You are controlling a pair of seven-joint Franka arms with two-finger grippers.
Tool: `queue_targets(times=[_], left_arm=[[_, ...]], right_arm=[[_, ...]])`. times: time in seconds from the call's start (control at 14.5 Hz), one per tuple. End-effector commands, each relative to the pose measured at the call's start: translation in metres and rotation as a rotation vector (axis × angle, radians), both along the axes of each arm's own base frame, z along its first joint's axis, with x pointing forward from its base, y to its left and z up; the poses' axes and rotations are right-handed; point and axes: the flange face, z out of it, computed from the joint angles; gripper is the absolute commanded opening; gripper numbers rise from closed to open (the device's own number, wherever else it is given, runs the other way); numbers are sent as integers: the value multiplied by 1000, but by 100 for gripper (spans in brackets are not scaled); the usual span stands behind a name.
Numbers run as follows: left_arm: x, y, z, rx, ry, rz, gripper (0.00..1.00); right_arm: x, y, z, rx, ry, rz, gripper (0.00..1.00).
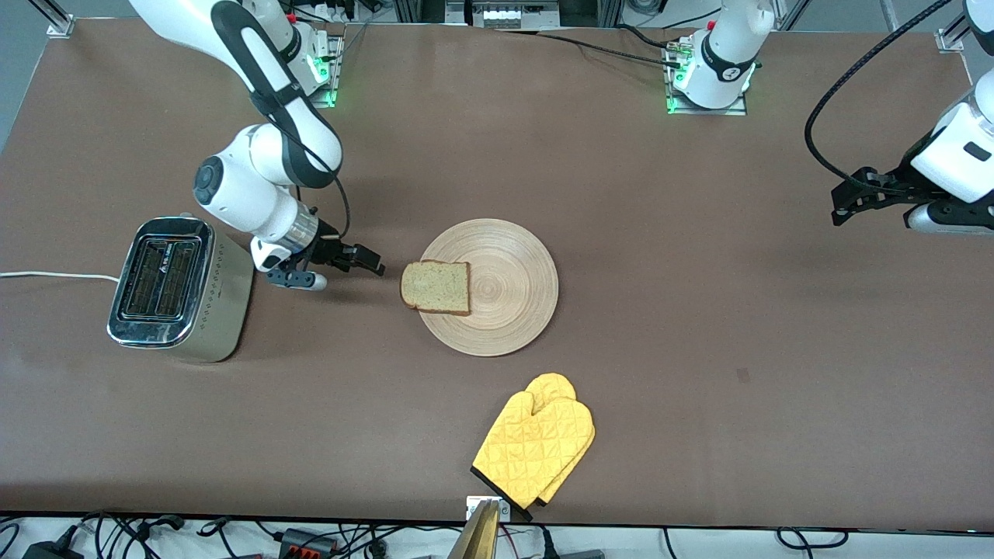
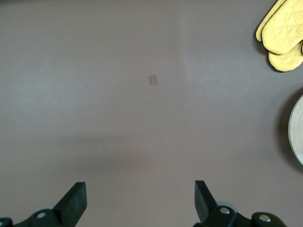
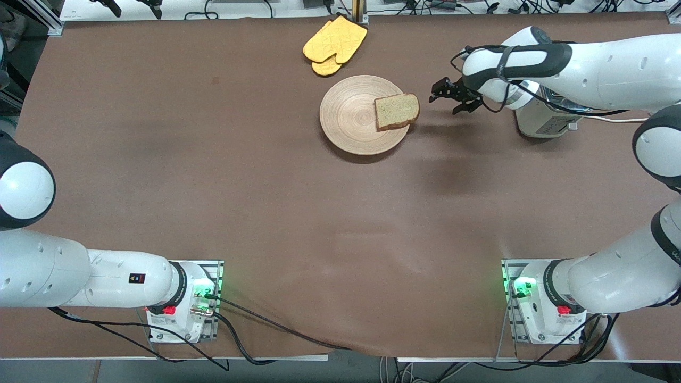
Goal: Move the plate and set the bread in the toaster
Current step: 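Move the right gripper to the bread slice on the plate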
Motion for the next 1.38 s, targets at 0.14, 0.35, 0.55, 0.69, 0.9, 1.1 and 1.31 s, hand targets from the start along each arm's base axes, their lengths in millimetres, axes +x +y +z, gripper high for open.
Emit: queue_targets(times=[0.14,0.35,0.55,0.69,0.9,1.1,1.31], left_arm=[[-19,2,3,16,-13,11,100],[-20,-1,7,17,-19,0,100],[-22,-4,11,20,-10,-11,100],[-24,-13,17,21,-6,-22,100],[-22,-17,23,22,-16,-22,100],[-21,-16,22,20,-14,-22,100],[-20,-15,22,20,-14,-20,100]], right_arm=[[7,21,-20,19,-30,13,100],[11,27,-24,25,-29,18,100],[12,32,-21,30,-33,16,100],[13,43,-21,47,-29,5,100],[9,67,-18,90,-43,-36,100],[10,63,-33,70,-57,-23,100],[10,63,-34,68,-59,-16,100]])
